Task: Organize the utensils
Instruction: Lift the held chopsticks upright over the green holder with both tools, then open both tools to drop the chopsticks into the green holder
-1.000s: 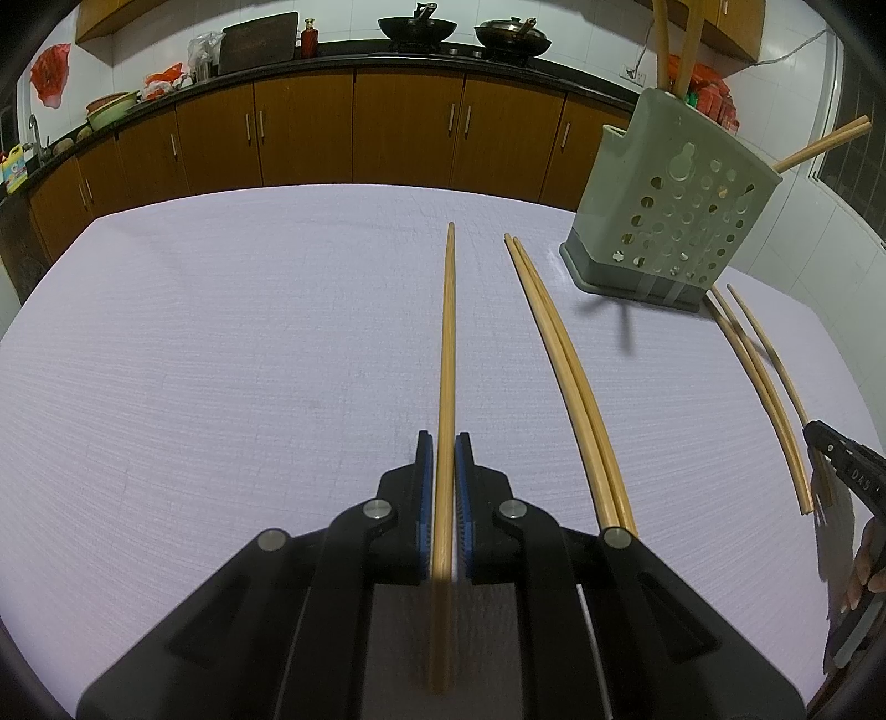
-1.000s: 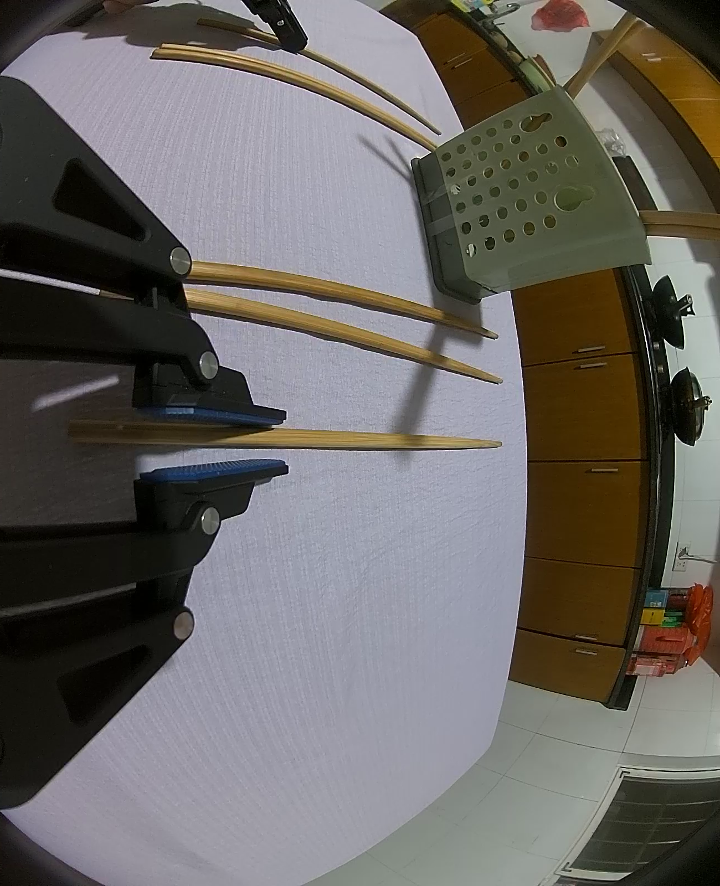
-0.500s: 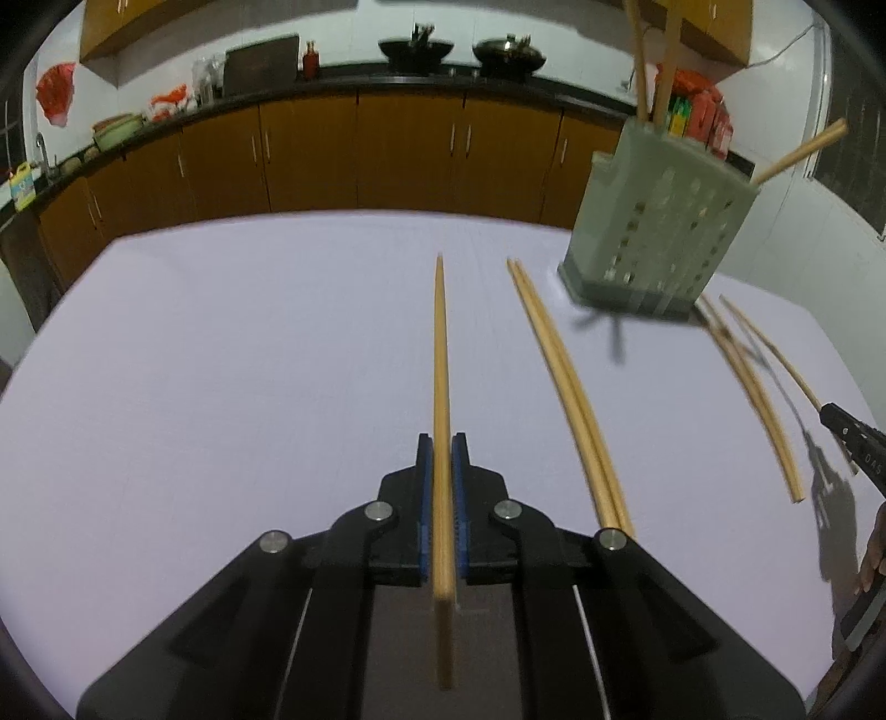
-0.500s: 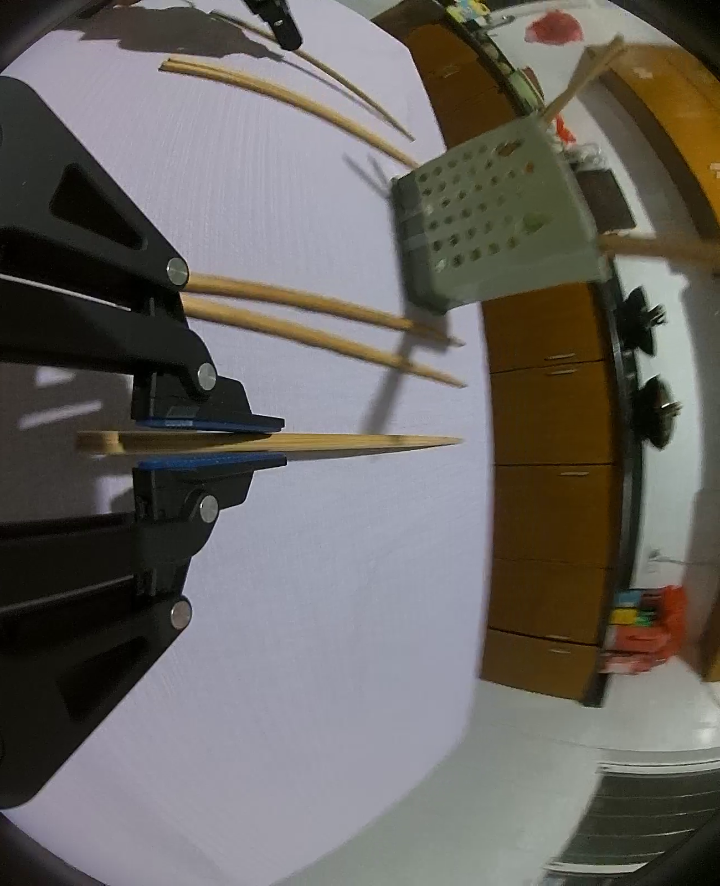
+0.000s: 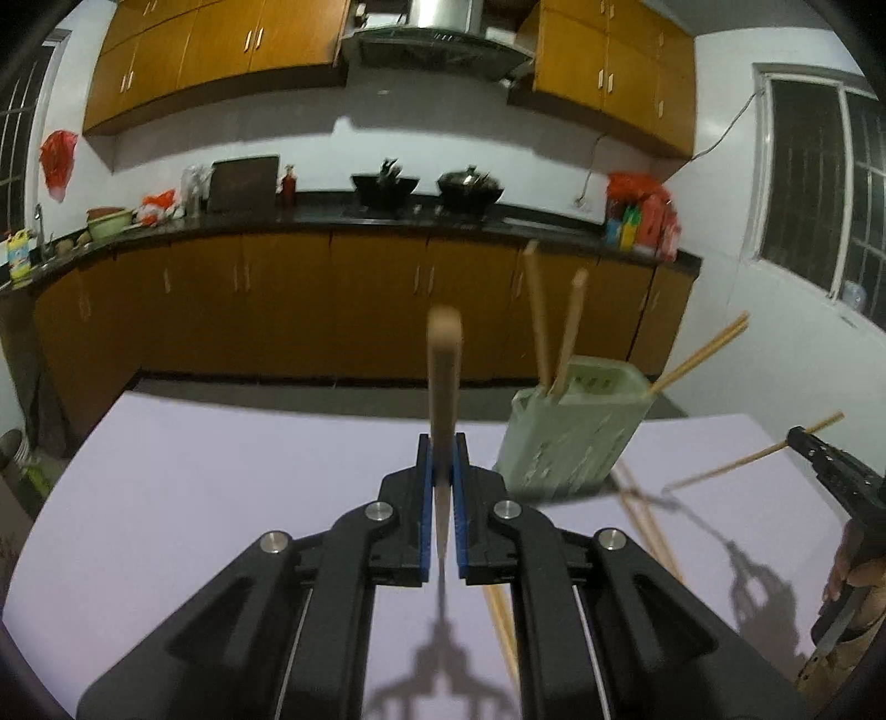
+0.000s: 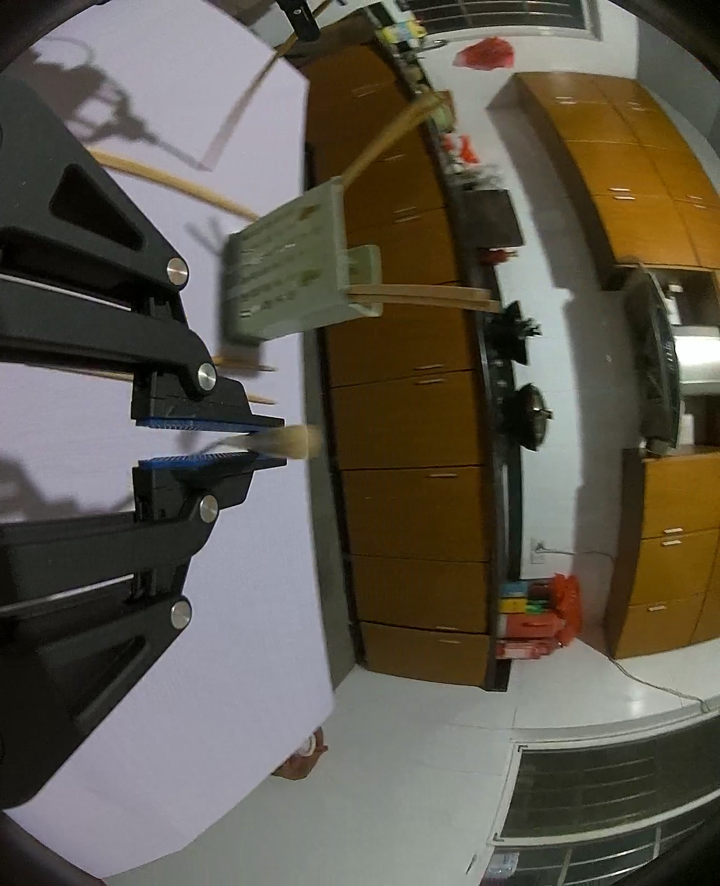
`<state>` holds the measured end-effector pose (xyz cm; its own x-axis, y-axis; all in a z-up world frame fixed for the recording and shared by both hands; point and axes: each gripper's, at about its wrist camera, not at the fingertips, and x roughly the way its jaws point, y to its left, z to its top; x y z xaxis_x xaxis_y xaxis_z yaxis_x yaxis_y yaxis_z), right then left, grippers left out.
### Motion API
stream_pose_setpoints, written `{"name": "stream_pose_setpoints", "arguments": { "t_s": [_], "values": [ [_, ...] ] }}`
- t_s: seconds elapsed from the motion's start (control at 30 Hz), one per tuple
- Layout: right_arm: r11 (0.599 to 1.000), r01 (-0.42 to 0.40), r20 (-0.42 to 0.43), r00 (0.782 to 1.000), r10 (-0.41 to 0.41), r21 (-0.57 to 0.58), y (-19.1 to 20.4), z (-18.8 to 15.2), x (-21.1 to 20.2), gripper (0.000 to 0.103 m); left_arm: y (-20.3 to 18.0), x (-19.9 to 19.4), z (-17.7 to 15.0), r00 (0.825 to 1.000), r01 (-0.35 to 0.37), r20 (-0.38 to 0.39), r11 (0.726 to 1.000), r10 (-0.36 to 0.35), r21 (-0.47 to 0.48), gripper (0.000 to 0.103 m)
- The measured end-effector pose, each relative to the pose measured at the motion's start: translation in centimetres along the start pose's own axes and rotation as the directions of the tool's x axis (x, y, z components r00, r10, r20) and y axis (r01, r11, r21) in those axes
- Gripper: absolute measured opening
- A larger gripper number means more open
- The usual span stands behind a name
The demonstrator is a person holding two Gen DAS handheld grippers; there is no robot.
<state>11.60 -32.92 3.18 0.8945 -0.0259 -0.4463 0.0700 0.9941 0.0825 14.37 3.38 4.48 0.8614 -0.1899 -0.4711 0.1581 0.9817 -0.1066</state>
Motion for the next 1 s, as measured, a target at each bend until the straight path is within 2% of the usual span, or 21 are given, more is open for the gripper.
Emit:
{"name": "stream_pose_setpoints", "arguments": {
  "t_s": [0.1, 0.27, 0.43, 0.53, 0.63, 0.77, 0.9, 1.0],
  "values": [
    [1.0, -0.027, 0.038, 0.999, 0.026, 0.01, 0.2, 1.8, -1.2, 0.008, -1.0, -1.4, 1.7, 0.999, 0.038, 0.035, 0.999, -0.039, 0.019, 0.007],
    [0.992, -0.127, 0.109, 0.986, 0.125, 0.017, 1.1, 5.0, -3.7, 0.008, -3.2, -3.1, 4.4, 0.99, 0.098, 0.098, 0.994, -0.103, 0.05, 0.007],
    [0.971, -0.239, 0.234, 0.944, 0.234, -0.007, 3.5, 8.8, -6.3, 0.008, -5.5, -3.9, 8.2, 0.967, 0.145, 0.204, 0.989, -0.15, 0.042, 0.007],
    [0.967, -0.253, 0.289, 0.925, 0.246, -0.011, 4.5, 10.2, -6.3, 0.008, -6.4, -3.7, 10.6, 0.947, 0.154, 0.284, 0.988, -0.152, 0.017, 0.007],
    [0.964, -0.264, 0.313, 0.916, 0.252, -0.002, 5.6, 11.0, -4.8, 0.008, -7.3, -2.9, 12.3, 0.928, 0.145, 0.348, 0.989, -0.131, -0.013, 0.007],
    [0.971, -0.236, 0.303, 0.924, 0.233, -0.025, 7.0, 10.8, -2.2, 0.008, -8.4, -0.7, 13.0, 0.915, 0.104, 0.394, 0.994, -0.089, -0.017, 0.007],
    [0.974, -0.226, 0.237, 0.945, 0.224, -0.019, 7.8, 9.8, 1.2, 0.008, -8.6, 3.1, 12.2, 0.923, 0.091, 0.378, 0.995, -0.073, -0.031, 0.007],
    [0.972, -0.235, 0.185, 0.955, 0.23, 0.006, 7.7, 9.0, 3.1, 0.008, -8.5, 5.4, 11.4, 0.935, 0.099, 0.345, 0.994, -0.08, -0.037, 0.007]
  ]
}}
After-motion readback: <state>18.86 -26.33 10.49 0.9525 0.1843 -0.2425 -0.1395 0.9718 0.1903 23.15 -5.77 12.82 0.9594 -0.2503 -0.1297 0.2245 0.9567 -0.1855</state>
